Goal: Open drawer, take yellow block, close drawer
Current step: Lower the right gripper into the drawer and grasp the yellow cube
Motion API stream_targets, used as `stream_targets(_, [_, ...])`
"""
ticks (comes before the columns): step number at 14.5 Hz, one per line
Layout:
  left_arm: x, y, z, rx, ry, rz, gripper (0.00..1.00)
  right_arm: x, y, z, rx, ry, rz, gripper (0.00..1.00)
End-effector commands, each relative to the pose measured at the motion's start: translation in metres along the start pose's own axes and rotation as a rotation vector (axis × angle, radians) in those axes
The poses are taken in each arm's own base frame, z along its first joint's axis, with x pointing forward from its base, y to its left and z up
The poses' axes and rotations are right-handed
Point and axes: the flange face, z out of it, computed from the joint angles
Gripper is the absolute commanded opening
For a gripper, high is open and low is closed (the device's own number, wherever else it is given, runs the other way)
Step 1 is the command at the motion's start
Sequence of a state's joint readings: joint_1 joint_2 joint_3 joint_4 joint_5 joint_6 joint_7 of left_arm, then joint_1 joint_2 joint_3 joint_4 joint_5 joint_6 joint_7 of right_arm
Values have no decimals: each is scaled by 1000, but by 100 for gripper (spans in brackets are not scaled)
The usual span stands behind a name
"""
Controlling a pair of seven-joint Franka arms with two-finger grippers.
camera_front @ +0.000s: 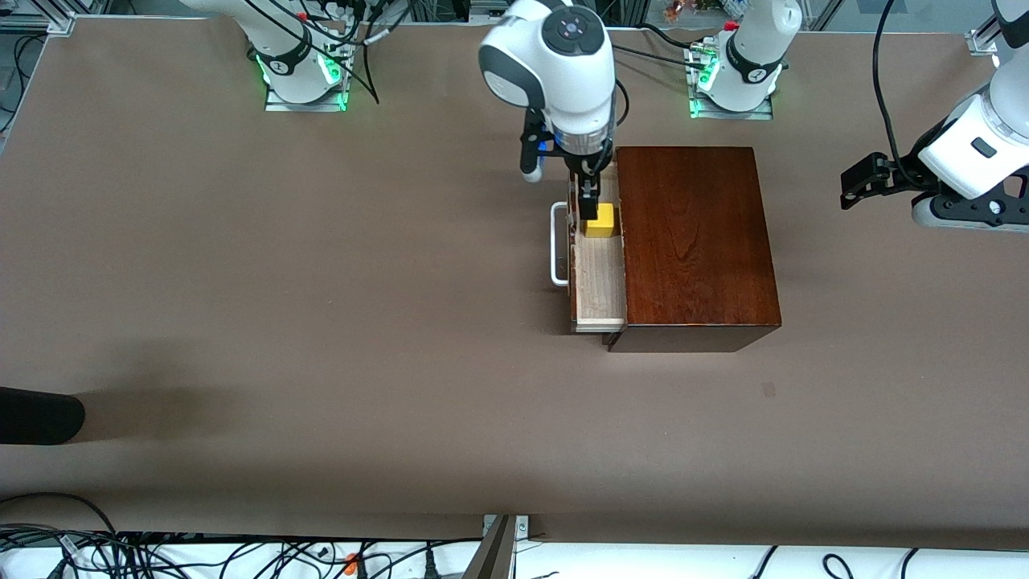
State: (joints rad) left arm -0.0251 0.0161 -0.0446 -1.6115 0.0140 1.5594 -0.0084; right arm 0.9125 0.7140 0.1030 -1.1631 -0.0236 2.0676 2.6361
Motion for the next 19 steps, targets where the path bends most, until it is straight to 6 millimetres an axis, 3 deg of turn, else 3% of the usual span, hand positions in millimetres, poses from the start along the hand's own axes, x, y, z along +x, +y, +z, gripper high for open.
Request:
stream_targets(1, [-3,-3,-3,-6,-1,20,100,-14,13,31,23,14,-12,100])
stream_targets(5, [-3,-2,-3,-6,1,22,100,-15,23,60,13,40,-30,100])
stream_targets(12, [-5,1,-4,-8,-9,25,100,-12,22,71,26,49,-41,100])
stream_targets(19, [-4,2,-7,-11,-5,25,100,-8,10,76,66,39,-39,100])
